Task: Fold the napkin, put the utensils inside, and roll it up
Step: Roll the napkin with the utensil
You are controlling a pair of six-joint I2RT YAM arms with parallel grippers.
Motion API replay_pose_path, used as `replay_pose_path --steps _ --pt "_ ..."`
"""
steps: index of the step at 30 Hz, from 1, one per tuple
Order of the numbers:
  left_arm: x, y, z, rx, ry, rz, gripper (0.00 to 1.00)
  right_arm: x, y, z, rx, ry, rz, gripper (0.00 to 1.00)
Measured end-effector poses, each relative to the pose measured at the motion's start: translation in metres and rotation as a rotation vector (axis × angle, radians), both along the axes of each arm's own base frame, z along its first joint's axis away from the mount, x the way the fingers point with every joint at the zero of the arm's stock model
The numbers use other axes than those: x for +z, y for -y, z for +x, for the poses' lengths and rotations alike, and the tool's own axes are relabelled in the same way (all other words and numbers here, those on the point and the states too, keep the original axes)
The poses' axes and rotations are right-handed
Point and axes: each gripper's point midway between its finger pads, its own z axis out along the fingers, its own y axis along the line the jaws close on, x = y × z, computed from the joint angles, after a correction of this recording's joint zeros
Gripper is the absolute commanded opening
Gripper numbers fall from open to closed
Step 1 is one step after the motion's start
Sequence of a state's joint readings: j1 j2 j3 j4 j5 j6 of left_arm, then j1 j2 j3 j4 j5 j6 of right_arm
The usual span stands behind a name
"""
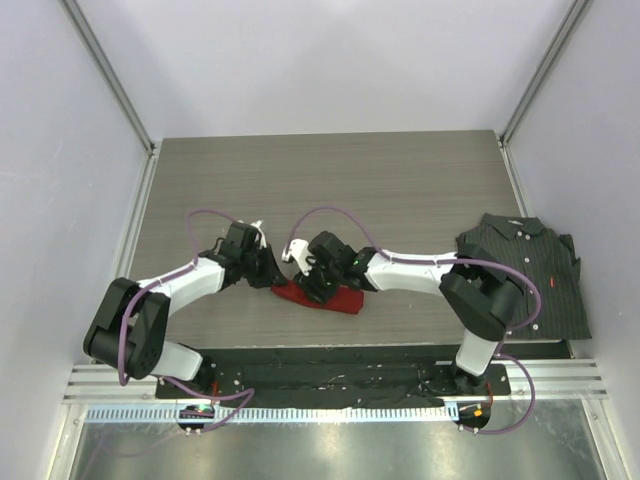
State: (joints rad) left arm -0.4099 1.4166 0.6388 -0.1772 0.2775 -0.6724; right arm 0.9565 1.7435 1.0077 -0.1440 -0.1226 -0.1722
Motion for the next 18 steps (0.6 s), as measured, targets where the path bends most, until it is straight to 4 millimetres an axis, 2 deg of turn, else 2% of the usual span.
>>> replay_pose_path --steps 1,3,4,7,13,18 --pt "0.000 0.000 0.000 -0.001 0.000 0.001 0.37 0.000 0.001 0.001 -0.001 -0.029 0.011 0.46" --pt "0.001 -0.001 0.000 -0.004 0.006 0.004 0.46 -0.002 0.003 0.002 -0.009 -0.093 0.032 0.46" --pt "0.002 -0.001 0.000 -0.005 0.010 0.006 0.56 -0.003 0.004 0.003 -0.013 -0.117 0.037 0.46" --pt "0.009 -0.005 0.001 0.003 0.038 0.020 0.66 -0.007 0.007 0.003 -0.023 -0.233 0.067 0.45" --pt "0.032 -0.015 0.006 0.038 0.145 0.033 0.66 -0.008 0.006 0.004 -0.031 -0.455 0.150 0.45" --pt "0.027 -0.021 -0.004 0.046 0.162 0.031 0.66 -0.008 0.003 0.005 -0.040 -0.648 0.218 0.45"
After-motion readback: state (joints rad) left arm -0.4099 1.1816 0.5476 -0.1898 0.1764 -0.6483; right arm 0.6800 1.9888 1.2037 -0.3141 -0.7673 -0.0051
